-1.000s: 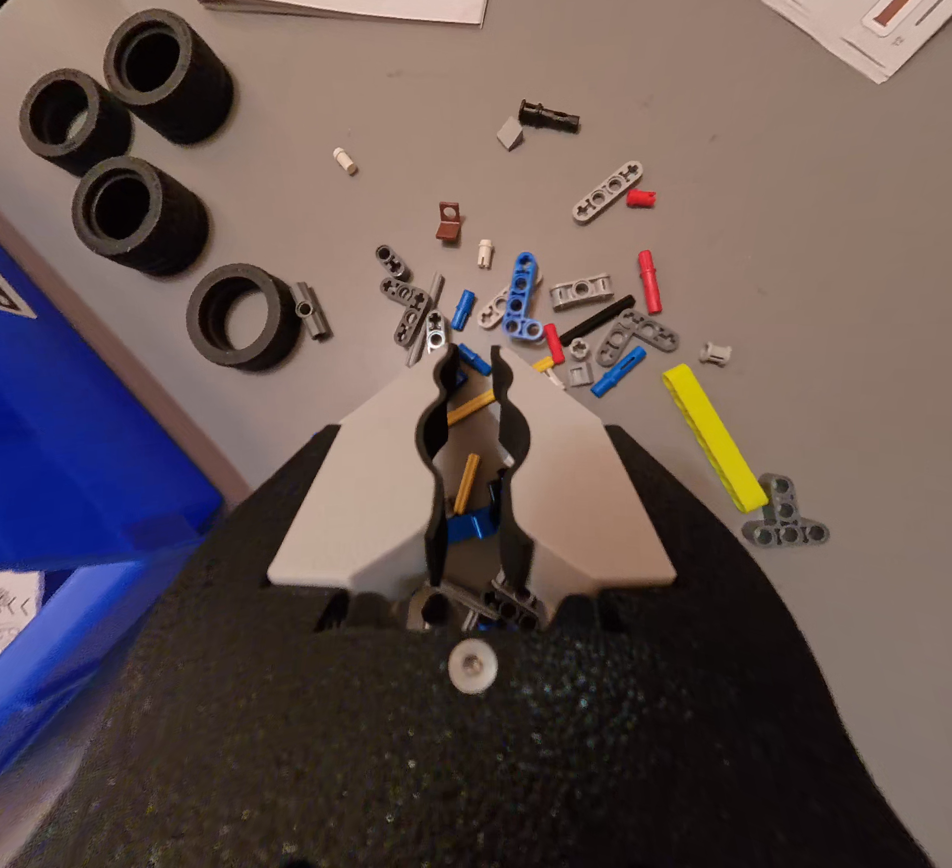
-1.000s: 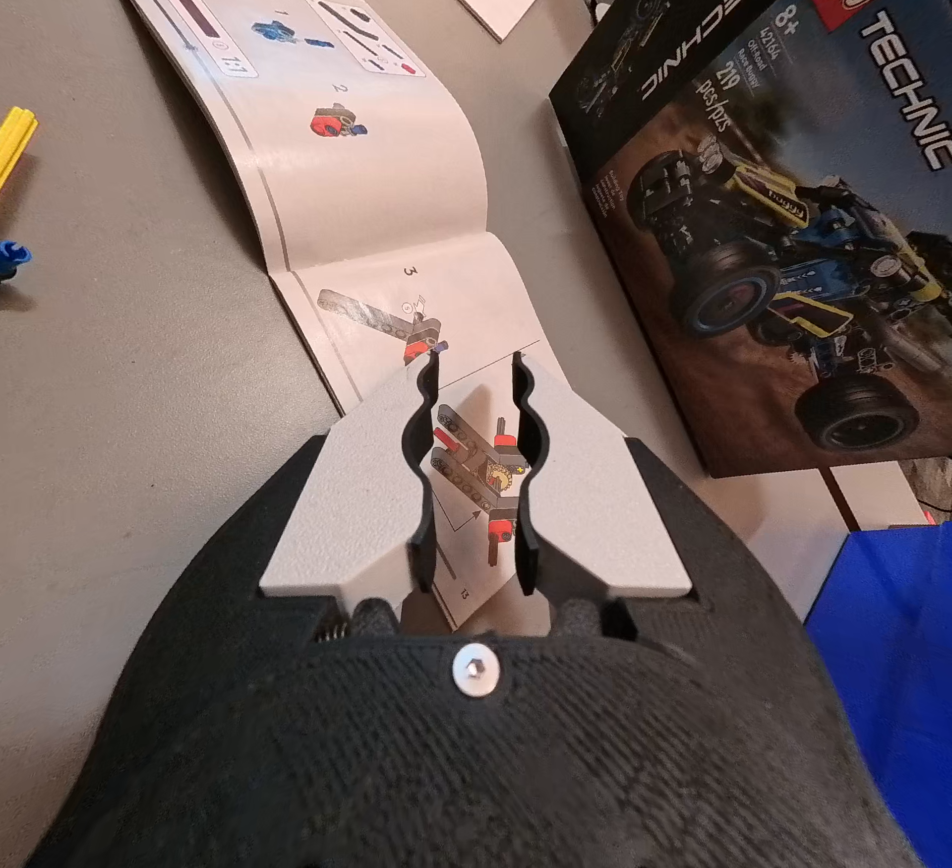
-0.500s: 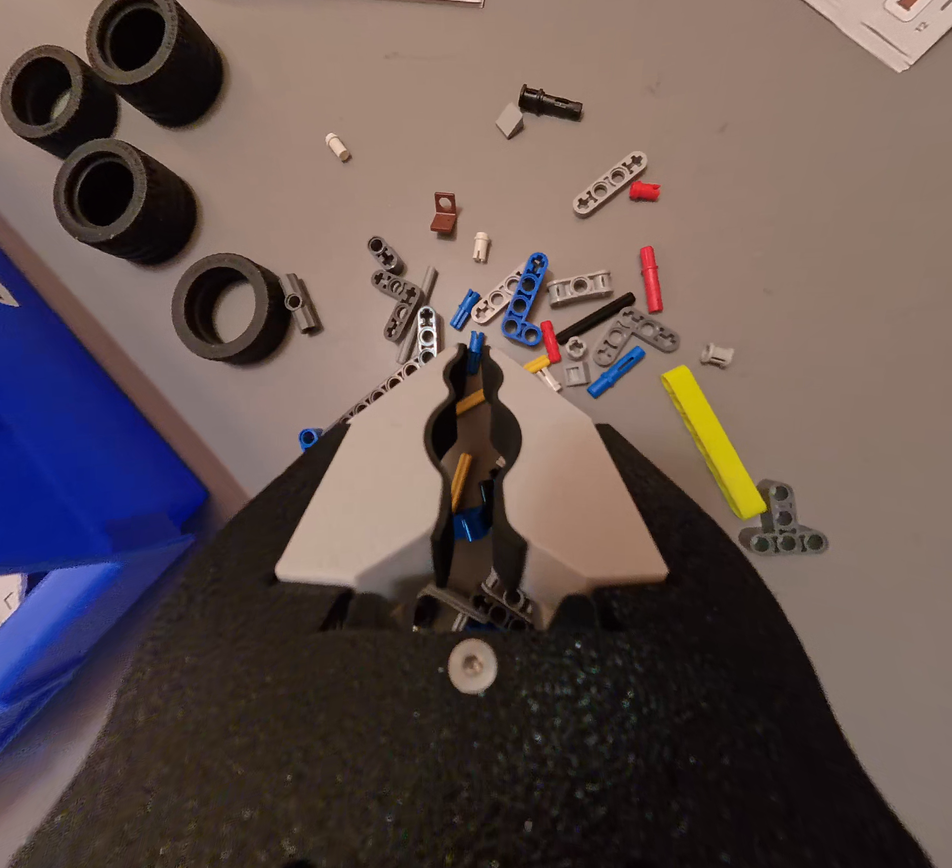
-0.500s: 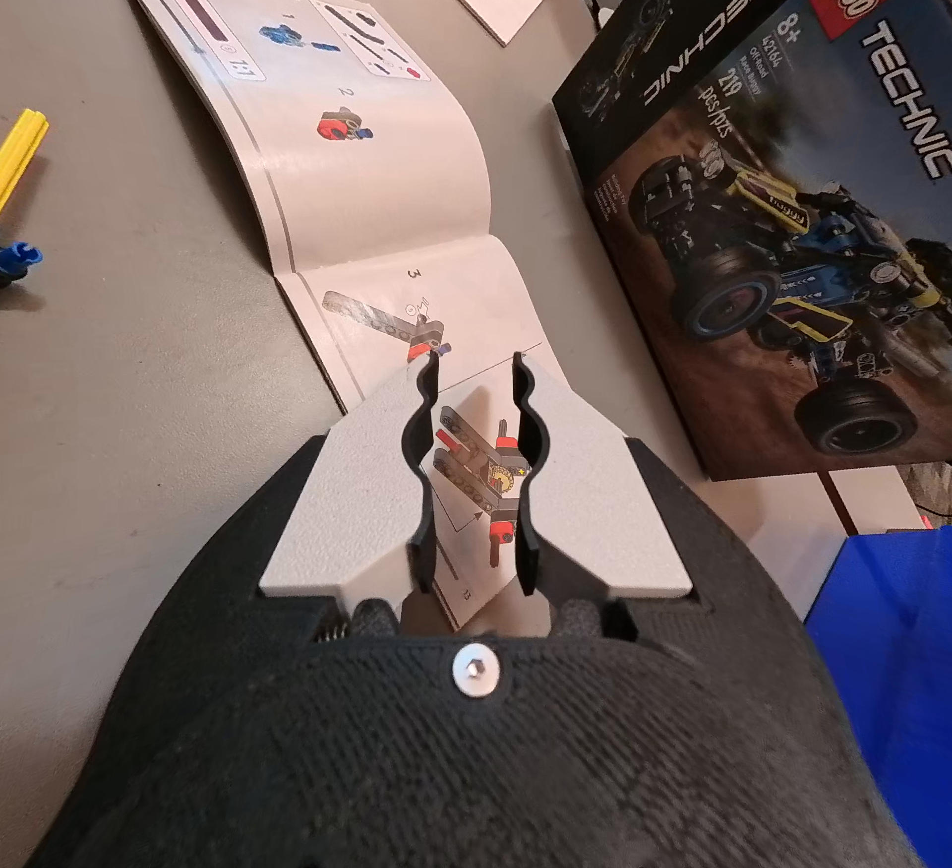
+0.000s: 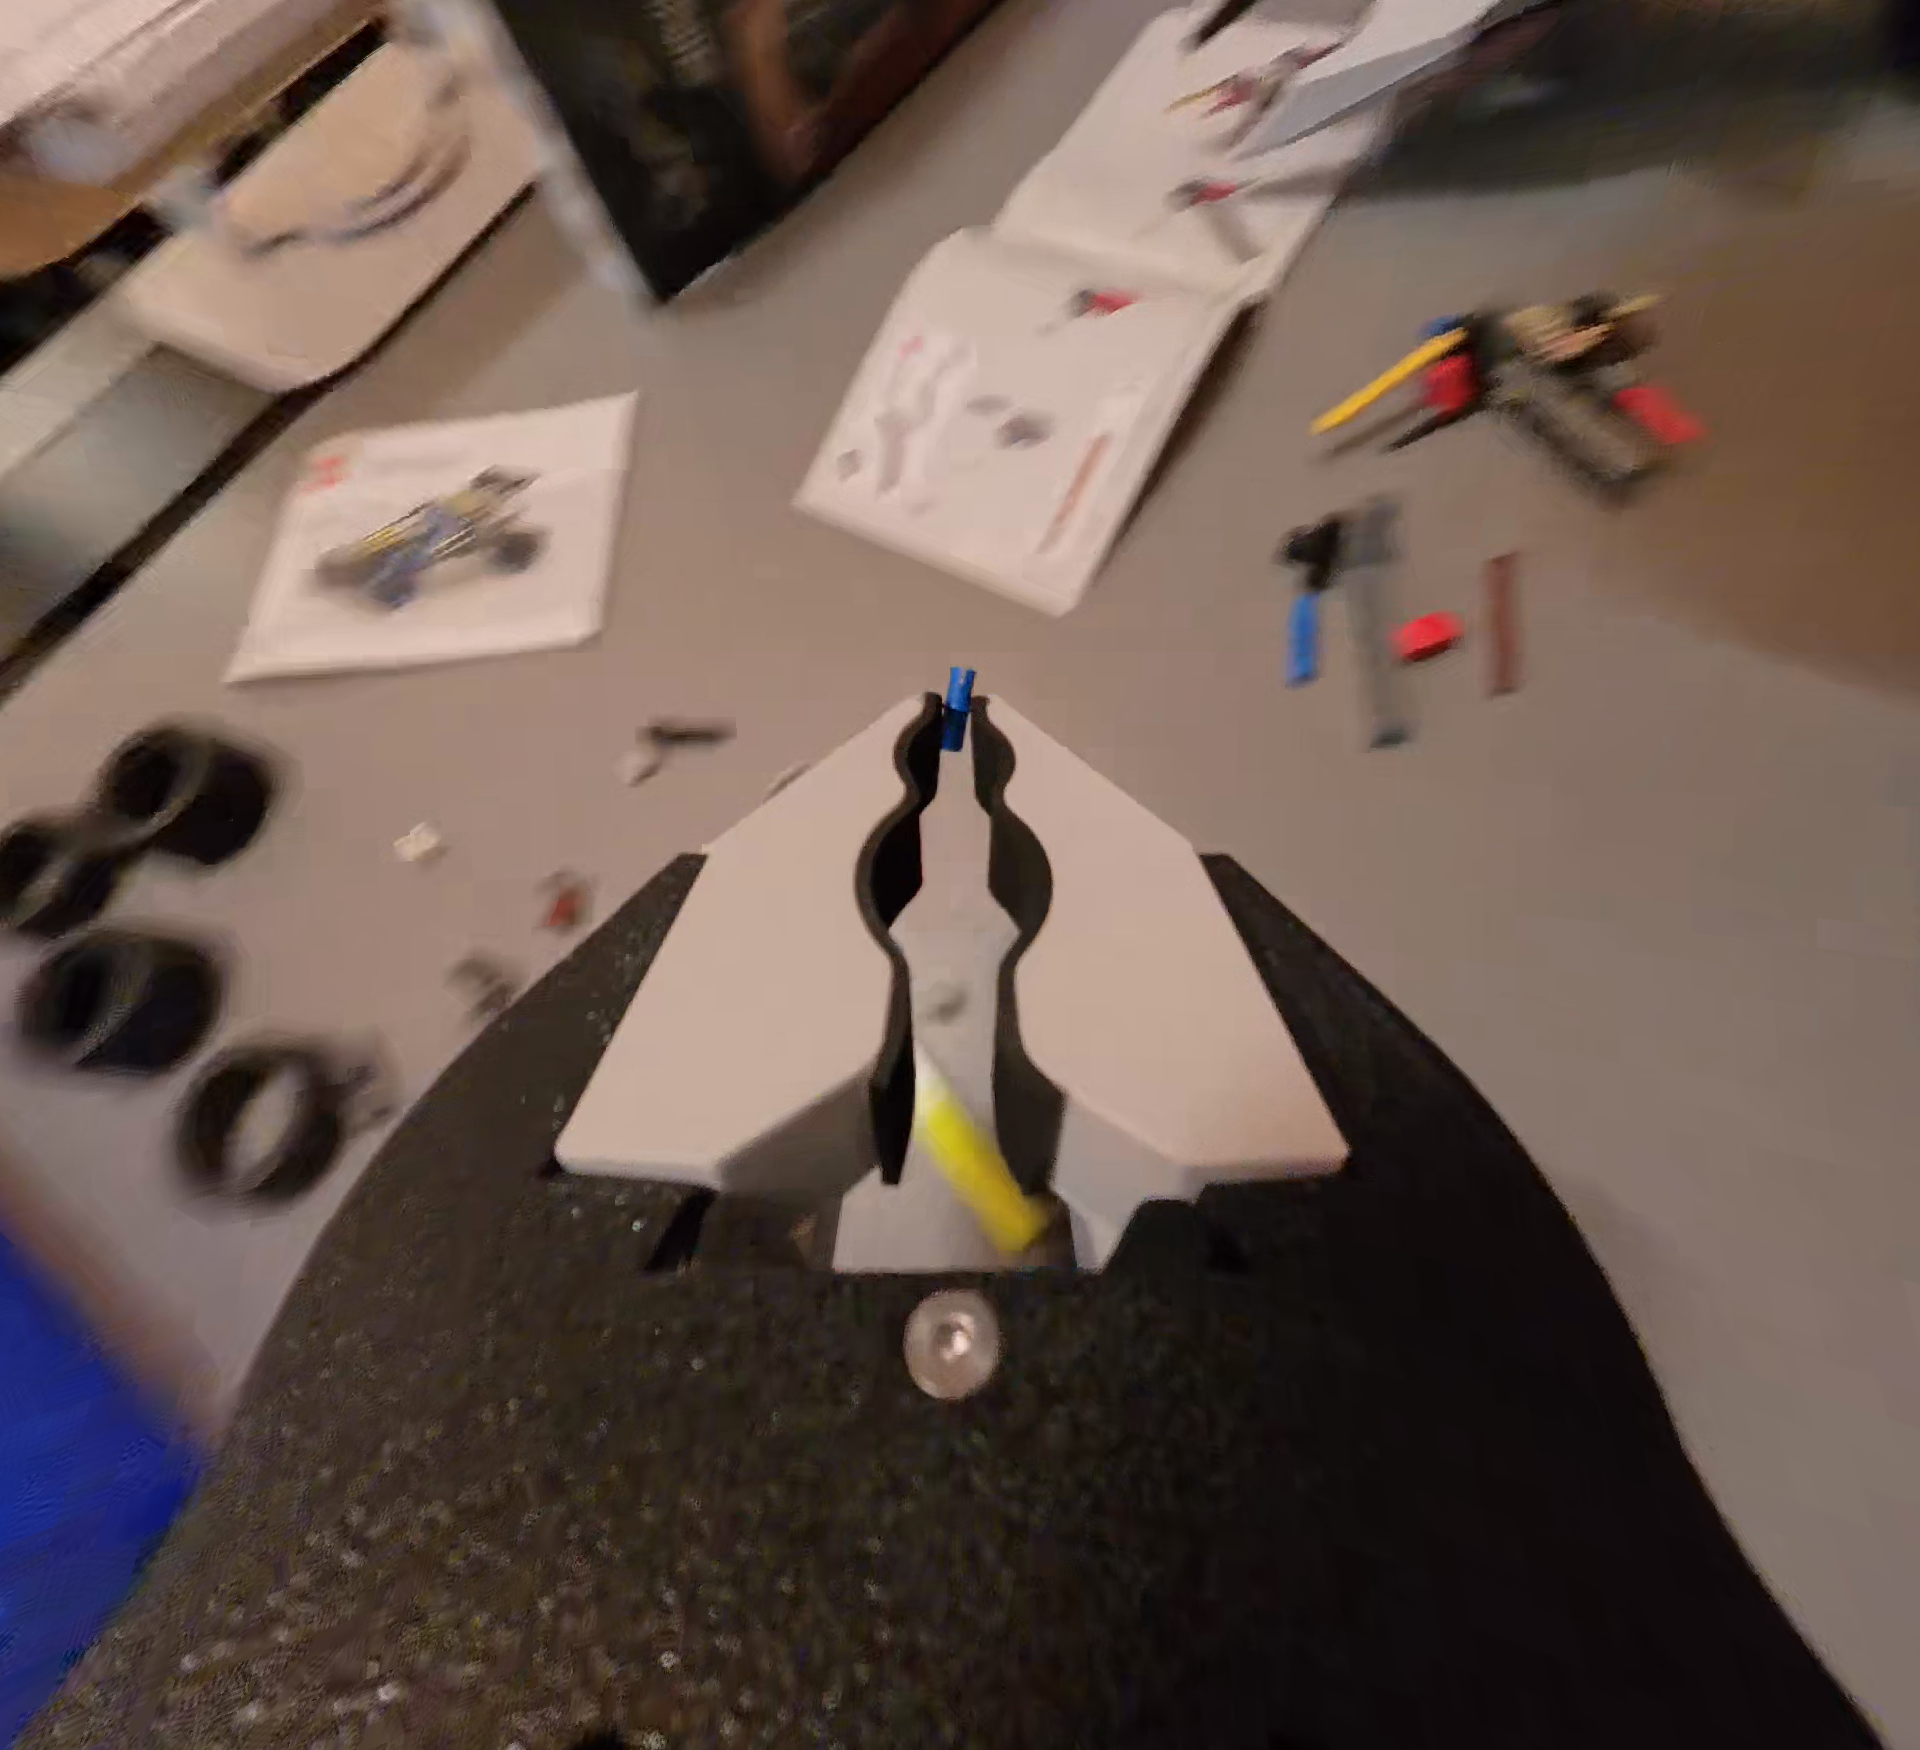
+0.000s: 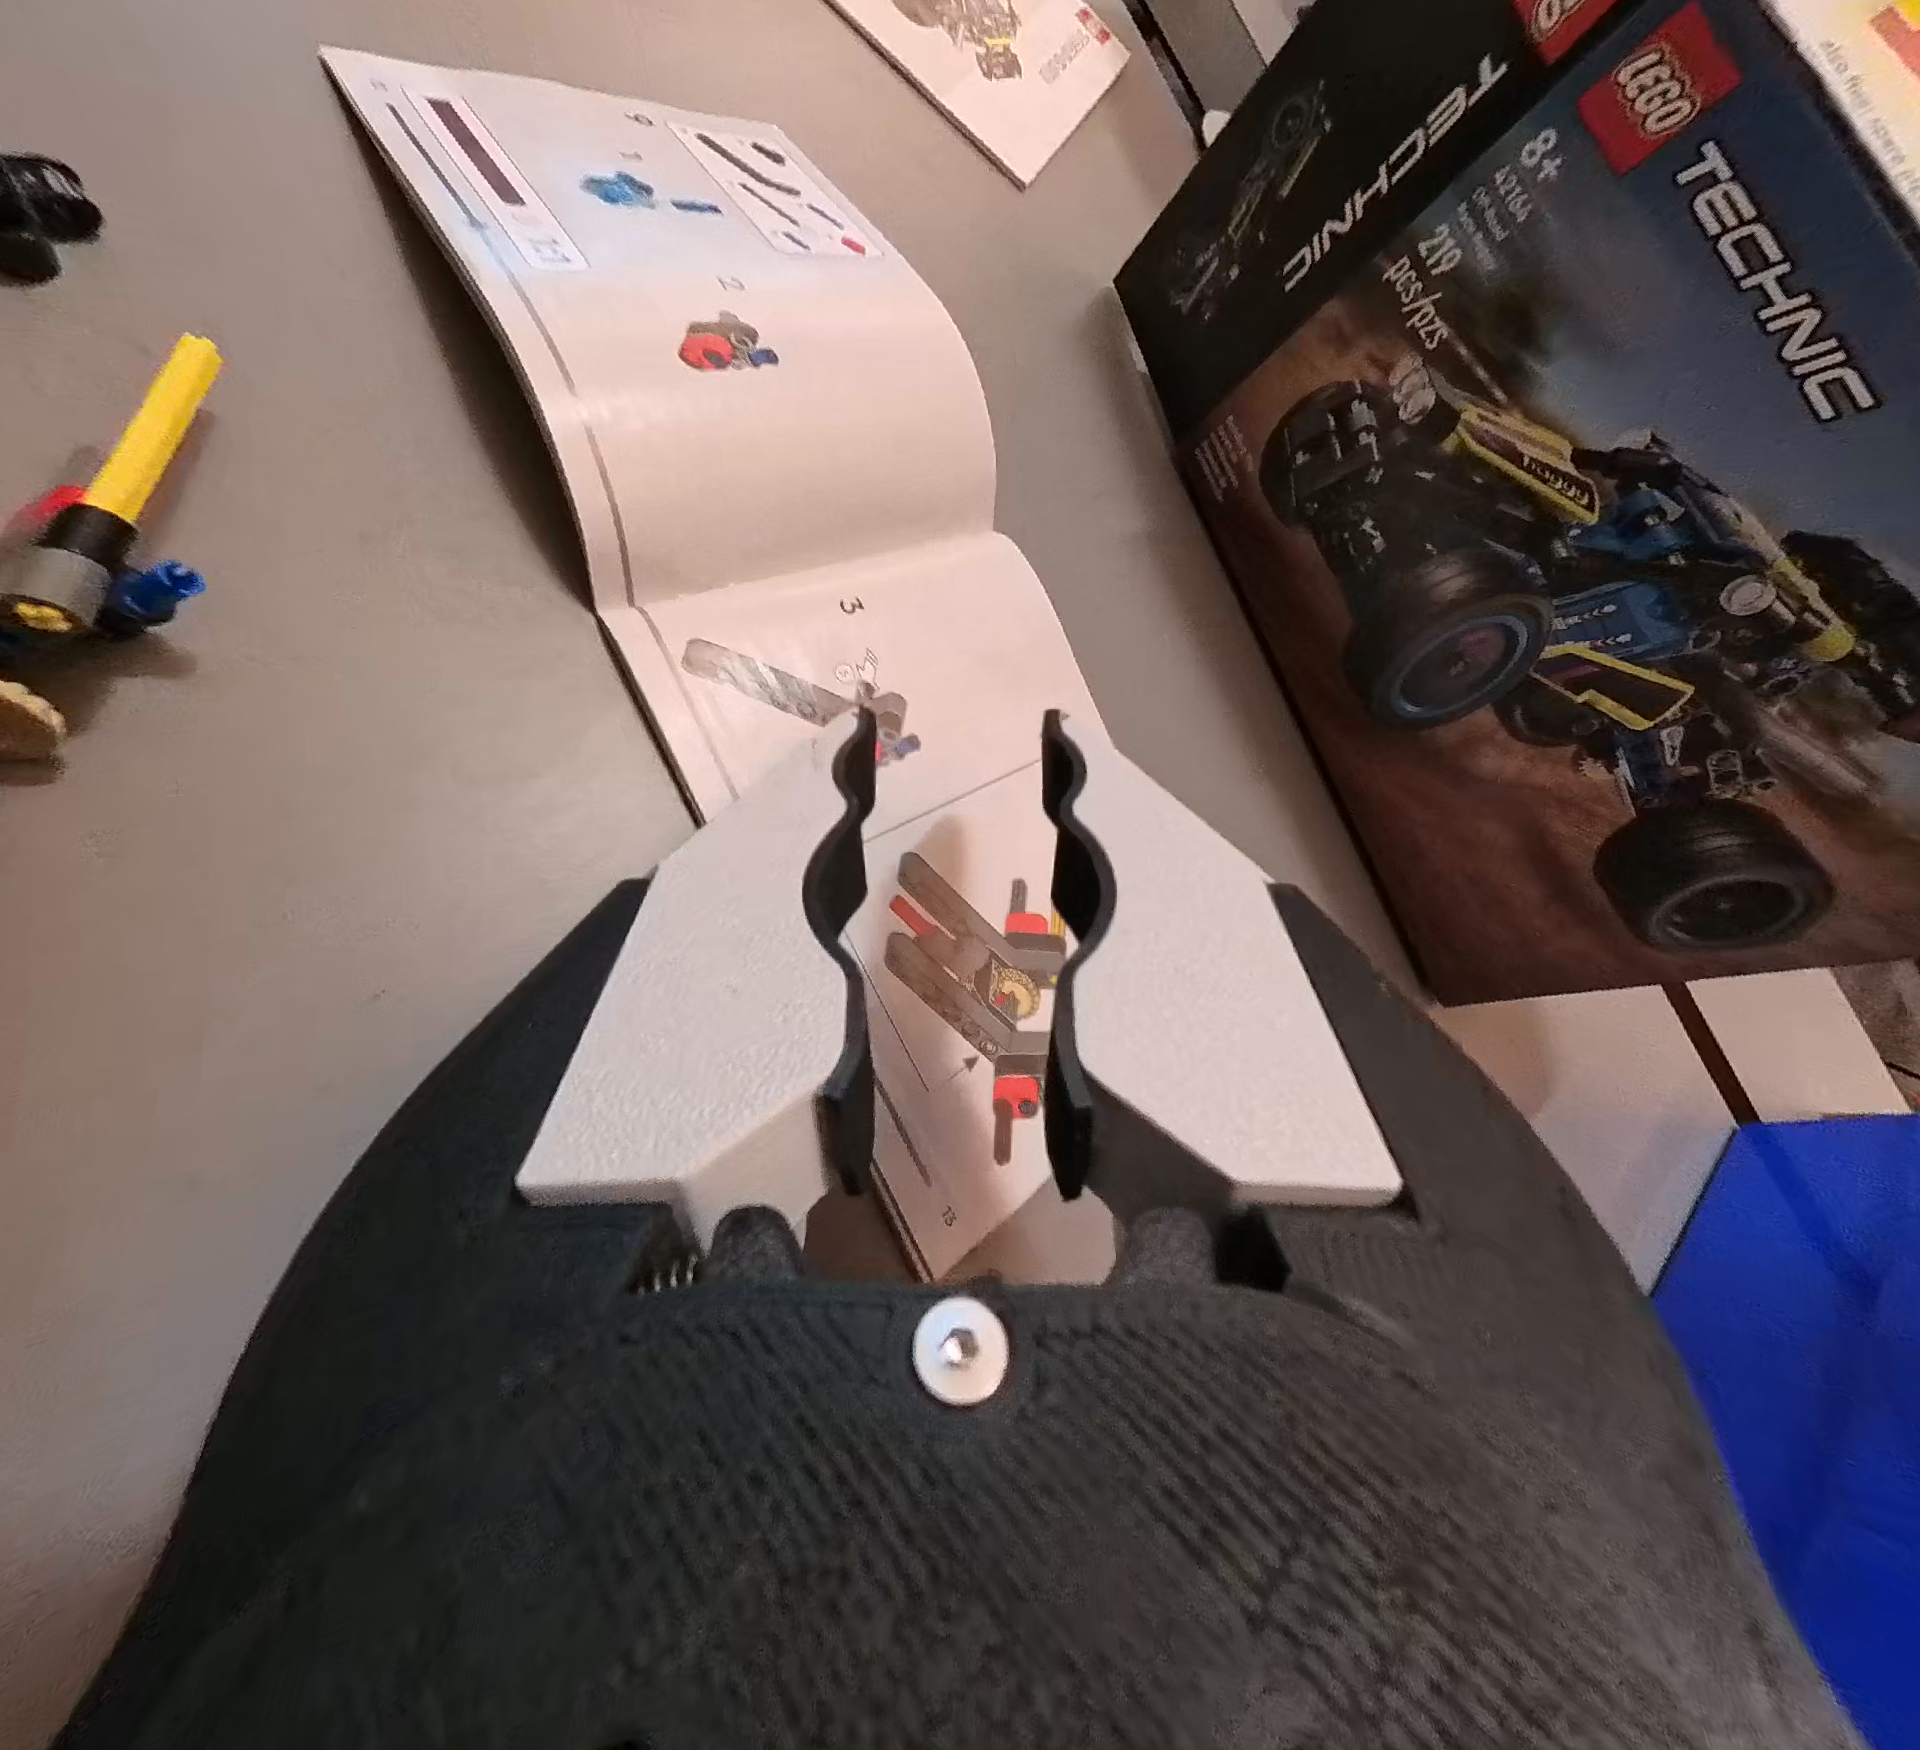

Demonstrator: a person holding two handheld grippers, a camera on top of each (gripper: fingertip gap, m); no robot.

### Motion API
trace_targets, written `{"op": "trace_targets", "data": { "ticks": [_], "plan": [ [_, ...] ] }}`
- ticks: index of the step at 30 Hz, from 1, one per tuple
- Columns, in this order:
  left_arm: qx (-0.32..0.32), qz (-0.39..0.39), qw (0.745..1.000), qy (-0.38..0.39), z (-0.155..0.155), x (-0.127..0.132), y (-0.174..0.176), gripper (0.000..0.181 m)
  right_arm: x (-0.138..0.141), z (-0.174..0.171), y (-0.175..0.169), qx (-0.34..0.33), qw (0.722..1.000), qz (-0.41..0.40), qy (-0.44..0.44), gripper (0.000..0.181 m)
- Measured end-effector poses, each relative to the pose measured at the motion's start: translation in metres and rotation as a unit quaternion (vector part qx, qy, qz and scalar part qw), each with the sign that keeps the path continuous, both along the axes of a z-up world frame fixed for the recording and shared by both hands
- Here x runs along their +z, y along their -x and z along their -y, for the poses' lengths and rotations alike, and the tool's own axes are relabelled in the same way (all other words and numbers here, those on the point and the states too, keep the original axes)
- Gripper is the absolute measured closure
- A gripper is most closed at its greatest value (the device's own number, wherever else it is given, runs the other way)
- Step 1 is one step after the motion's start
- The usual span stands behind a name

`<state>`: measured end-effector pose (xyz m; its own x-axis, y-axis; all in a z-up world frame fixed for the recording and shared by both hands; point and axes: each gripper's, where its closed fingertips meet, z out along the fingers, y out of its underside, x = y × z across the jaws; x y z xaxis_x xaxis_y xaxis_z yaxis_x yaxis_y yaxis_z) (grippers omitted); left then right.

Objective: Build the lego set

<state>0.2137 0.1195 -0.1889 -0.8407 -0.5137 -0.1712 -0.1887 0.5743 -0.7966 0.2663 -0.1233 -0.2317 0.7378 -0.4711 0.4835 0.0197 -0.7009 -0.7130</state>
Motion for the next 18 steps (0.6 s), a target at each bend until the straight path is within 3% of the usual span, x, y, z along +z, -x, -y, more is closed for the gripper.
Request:
{"op": "trace_targets", "data": {
  "ticks": [4, 8, 12, 18],
  "plan": [
    [-0.139, -0.046, 0.989, 0.036, 0.089, -0.016, 0.06, 0.178, 0.005, -0.007, 0.007, 0.021, 1.0, -0.009, -0.017, 0.148],
    [-0.21, -0.067, 0.975, 0.019, 0.139, -0.04, 0.1, 0.178, 0.009, -0.008, 0.009, 0.02, 1.0, -0.002, -0.002, 0.149],
    [-0.228, -0.081, 0.97, 0.028, 0.16, -0.047, 0.119, 0.178, 0.018, -0.011, 0.012, 0.021, 1.0, 0.003, -0.007, 0.151],
    [-0.198, -0.065, 0.978, 0.001, 0.156, -0.058, 0.118, 0.178, 0.028, -0.018, 0.014, 0.019, 0.999, 0.005, -0.028, 0.153]
  ]
}}
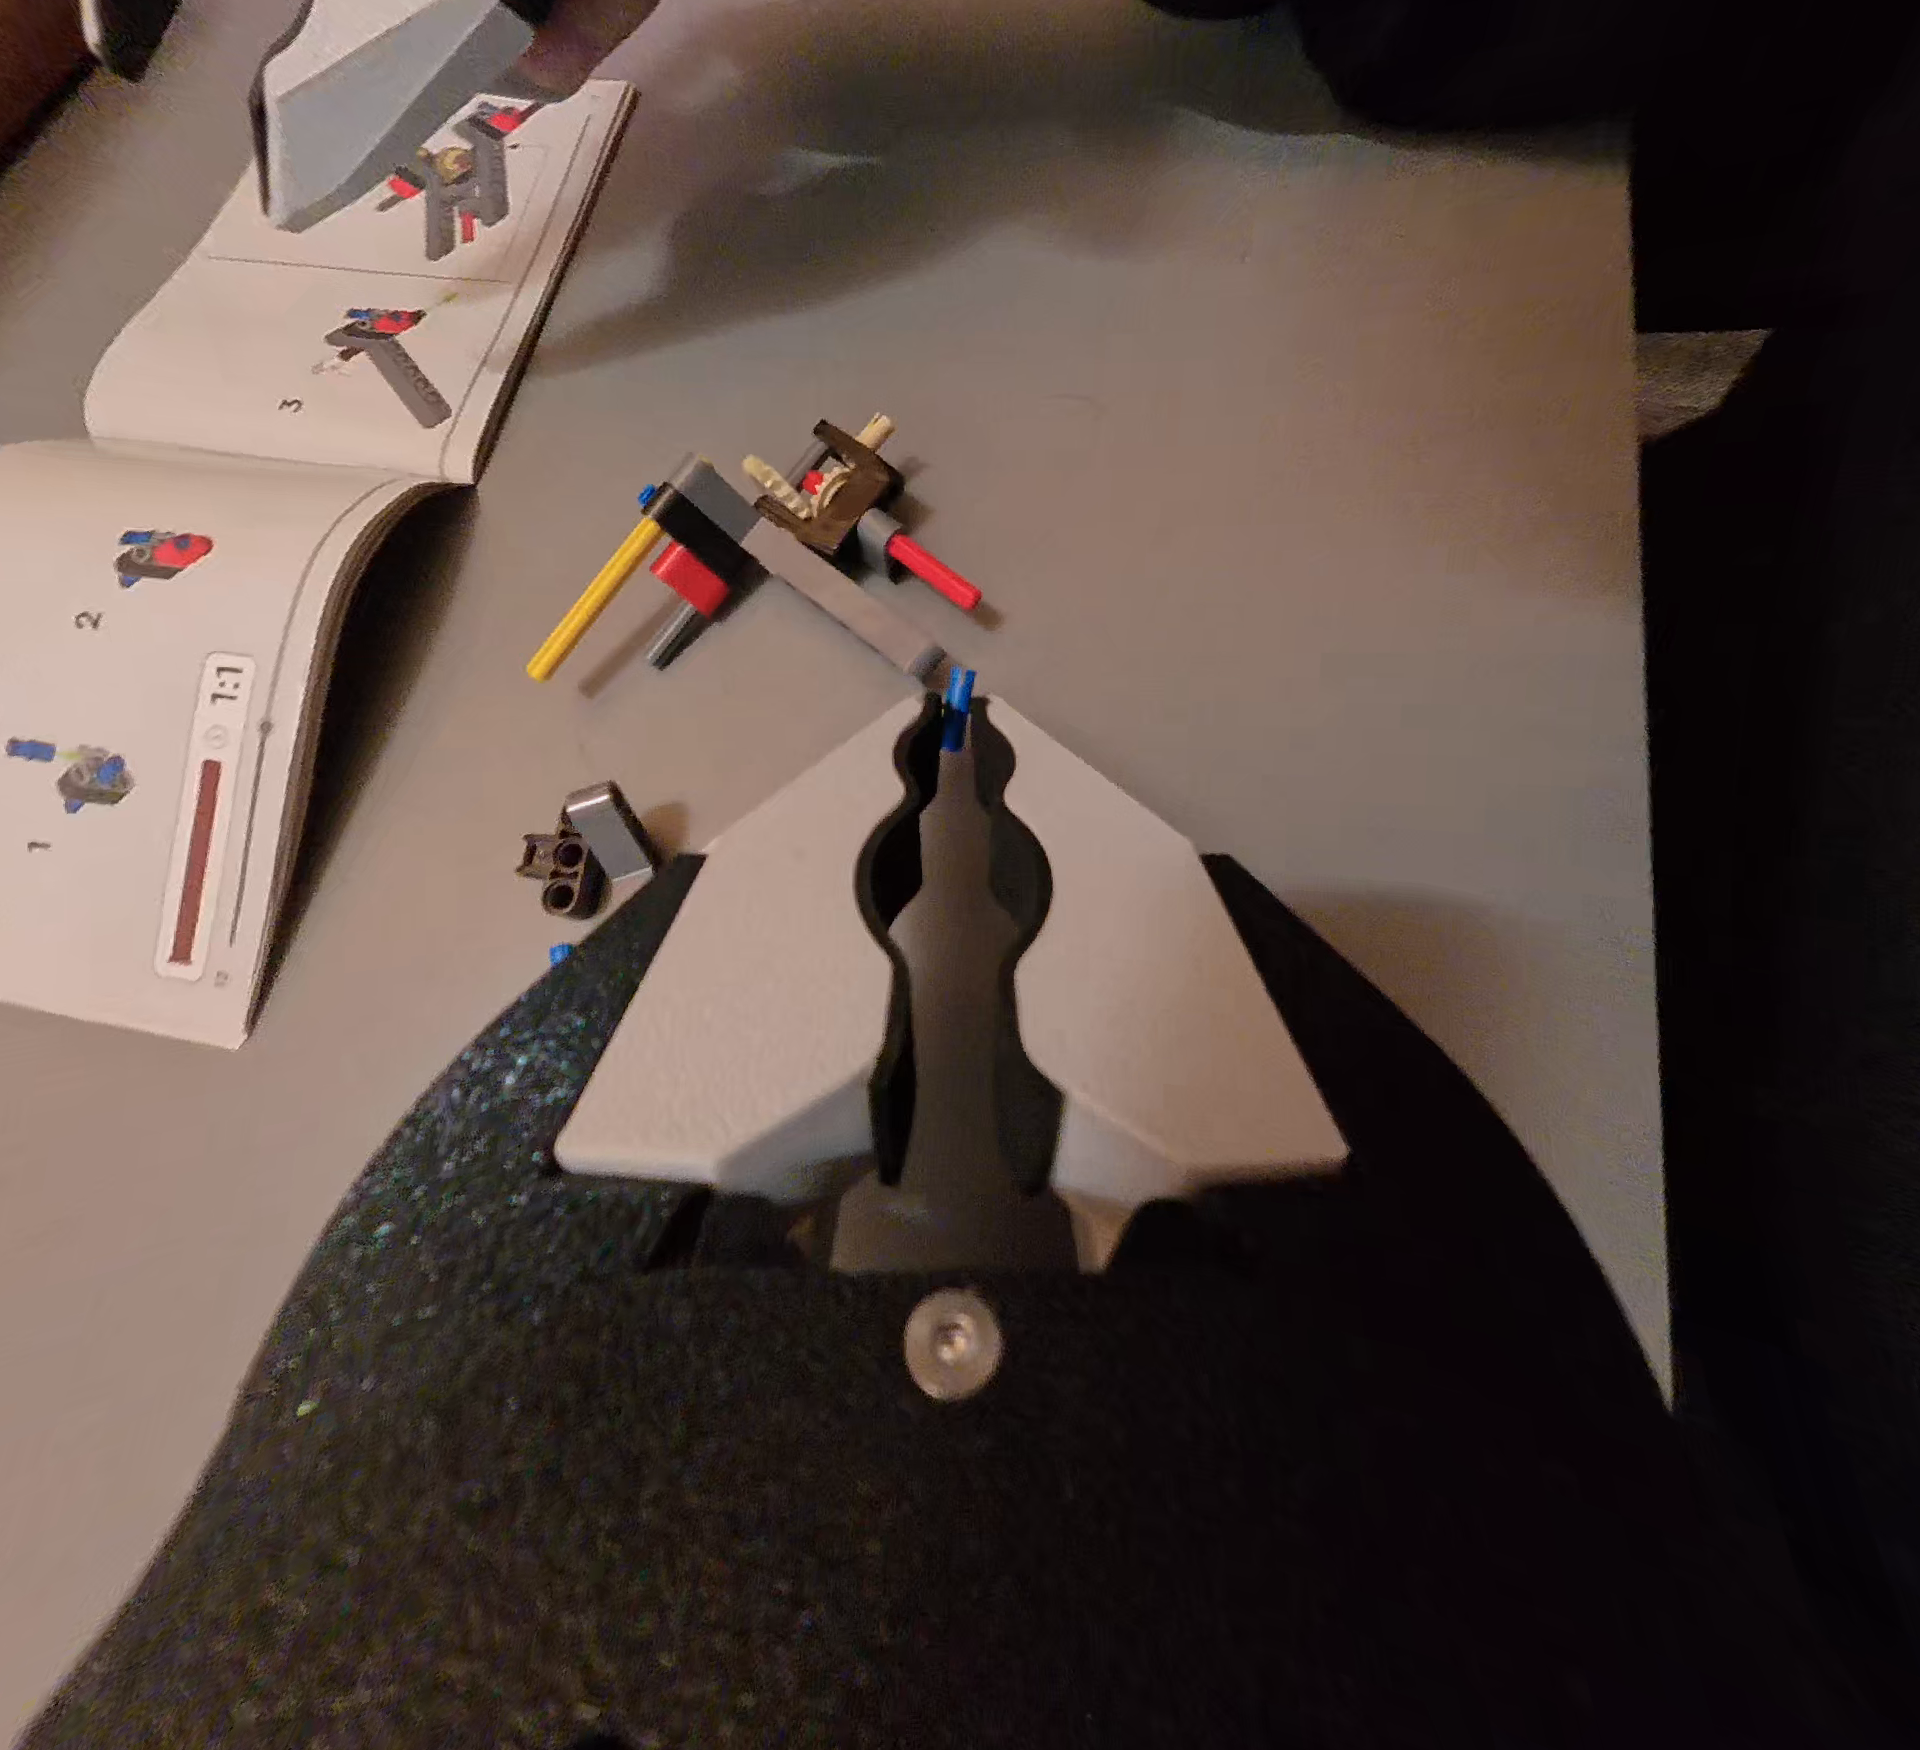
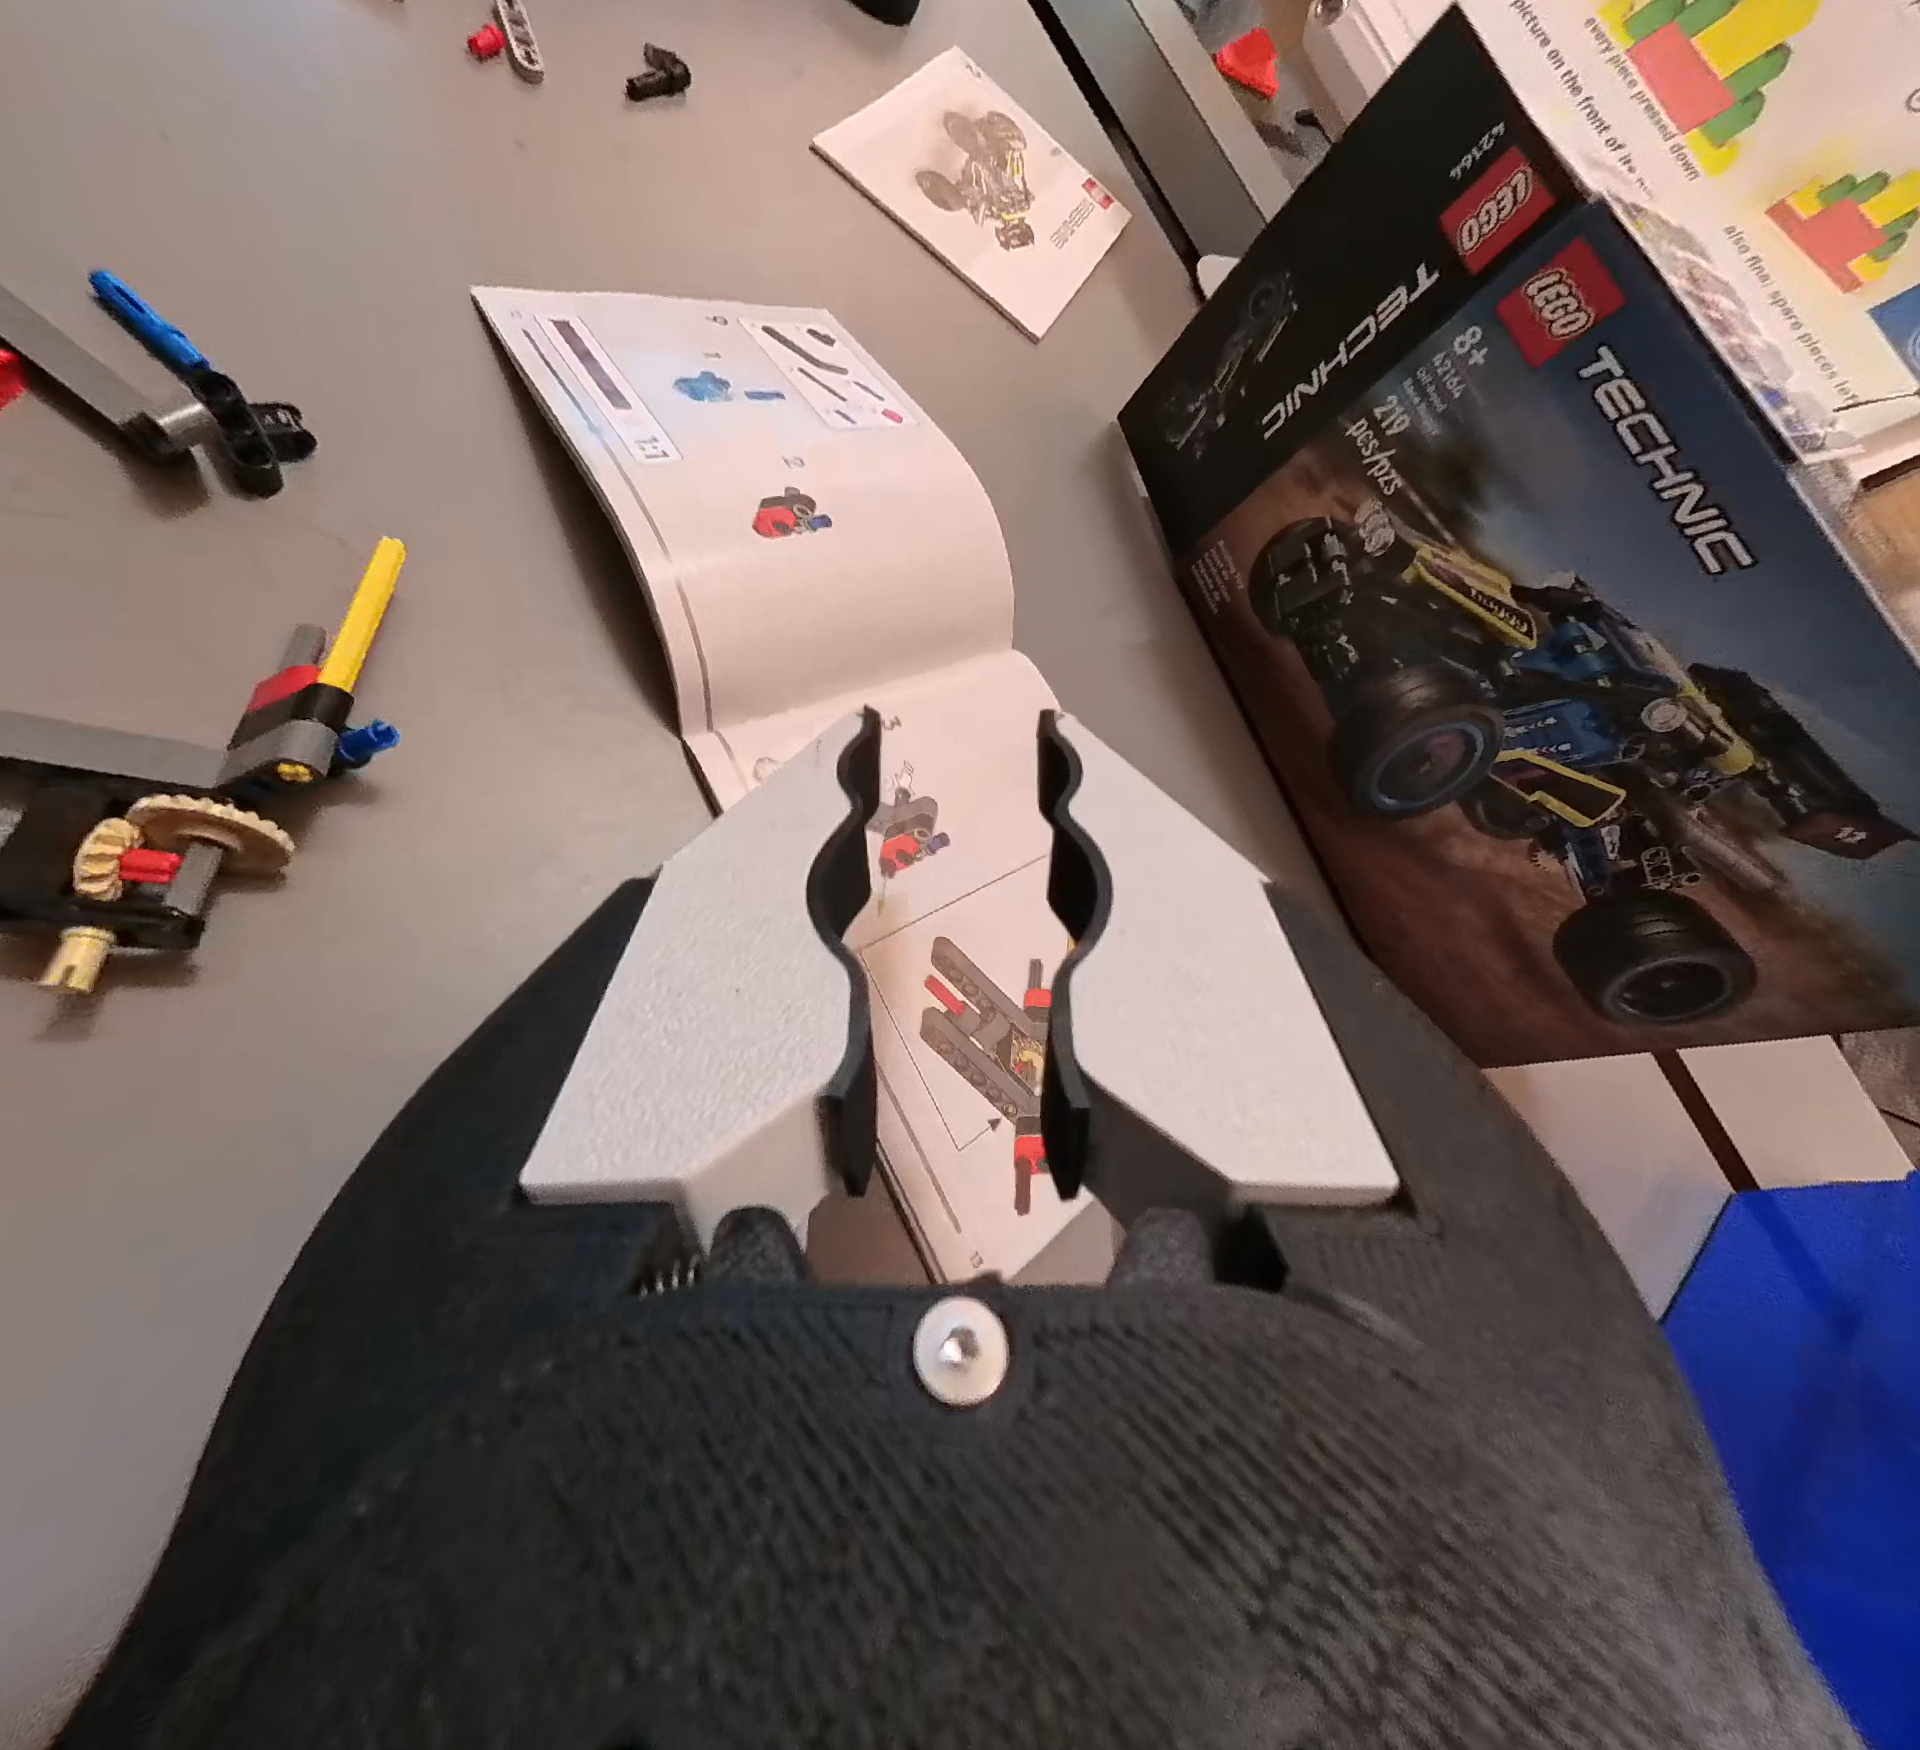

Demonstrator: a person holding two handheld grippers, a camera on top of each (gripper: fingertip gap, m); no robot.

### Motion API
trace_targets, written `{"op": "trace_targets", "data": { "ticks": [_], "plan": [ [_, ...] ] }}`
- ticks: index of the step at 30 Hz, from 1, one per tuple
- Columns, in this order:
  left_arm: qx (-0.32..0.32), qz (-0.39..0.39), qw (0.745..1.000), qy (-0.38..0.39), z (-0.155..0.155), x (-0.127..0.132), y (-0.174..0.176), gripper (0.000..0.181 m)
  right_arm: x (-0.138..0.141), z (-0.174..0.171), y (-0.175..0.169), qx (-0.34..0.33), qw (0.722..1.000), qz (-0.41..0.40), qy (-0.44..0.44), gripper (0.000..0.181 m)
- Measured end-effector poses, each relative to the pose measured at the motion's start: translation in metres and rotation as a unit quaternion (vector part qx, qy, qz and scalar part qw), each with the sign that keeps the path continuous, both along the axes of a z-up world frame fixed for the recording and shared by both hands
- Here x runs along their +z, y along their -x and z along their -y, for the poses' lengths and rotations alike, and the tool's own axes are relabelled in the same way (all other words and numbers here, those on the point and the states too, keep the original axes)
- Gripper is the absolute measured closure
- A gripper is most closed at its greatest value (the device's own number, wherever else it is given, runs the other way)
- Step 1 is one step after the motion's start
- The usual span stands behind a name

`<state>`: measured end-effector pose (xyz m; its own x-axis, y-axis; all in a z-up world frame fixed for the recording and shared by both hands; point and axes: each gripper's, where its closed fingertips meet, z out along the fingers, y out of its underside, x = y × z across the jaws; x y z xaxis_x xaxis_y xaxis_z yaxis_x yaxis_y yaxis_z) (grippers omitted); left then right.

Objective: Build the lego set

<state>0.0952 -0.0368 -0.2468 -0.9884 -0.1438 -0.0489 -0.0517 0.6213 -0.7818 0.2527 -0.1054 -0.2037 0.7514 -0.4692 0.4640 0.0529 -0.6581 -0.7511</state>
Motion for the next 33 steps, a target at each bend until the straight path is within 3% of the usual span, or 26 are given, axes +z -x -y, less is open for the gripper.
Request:
{"op": "trace_targets", "data": {
  "ticks": [8, 13, 17, 21, 26, 33],
  "plan": [
    [0.018, 0.035, 0.998, -0.042, -0.004, -0.01, 0.005, 0.177, 0.002, -0.014, 0.005, 0.018, 1.0, 0.01, -0.003, 0.155],
    [0.031, 0.042, 0.998, -0.028, -0.008, -0.002, 0.004, 0.164, 0.002, -0.016, 0.005, 0.028, 0.999, 0.031, 0.002, 0.155],
    [0.093, 0.067, 0.993, 0.009, -0.037, 0.027, -0.02, 0.169, 0.004, -0.018, 0.008, 0.041, 0.998, 0.039, -0.008, 0.154],
    [0.16, 0.028, 0.987, -0.023, -0.074, 0.016, -0.039, 0.166, 0.013, -0.021, 0.022, 0.07, 0.995, 0.03, -0.059, 0.152],
    [0.154, 0.035, 0.985, -0.065, -0.08, -0.002, -0.041, 0.168, 0.018, -0.013, 0.036, 0.065, 0.994, 0.028, -0.079, 0.153],
    [0.136, 0.028, 0.989, -0.044, -0.067, 0.009, -0.063, 0.171, 0.011, -0.004, 0.057, 0.041, 0.995, 0.023, -0.084, 0.158]
  ]
}}
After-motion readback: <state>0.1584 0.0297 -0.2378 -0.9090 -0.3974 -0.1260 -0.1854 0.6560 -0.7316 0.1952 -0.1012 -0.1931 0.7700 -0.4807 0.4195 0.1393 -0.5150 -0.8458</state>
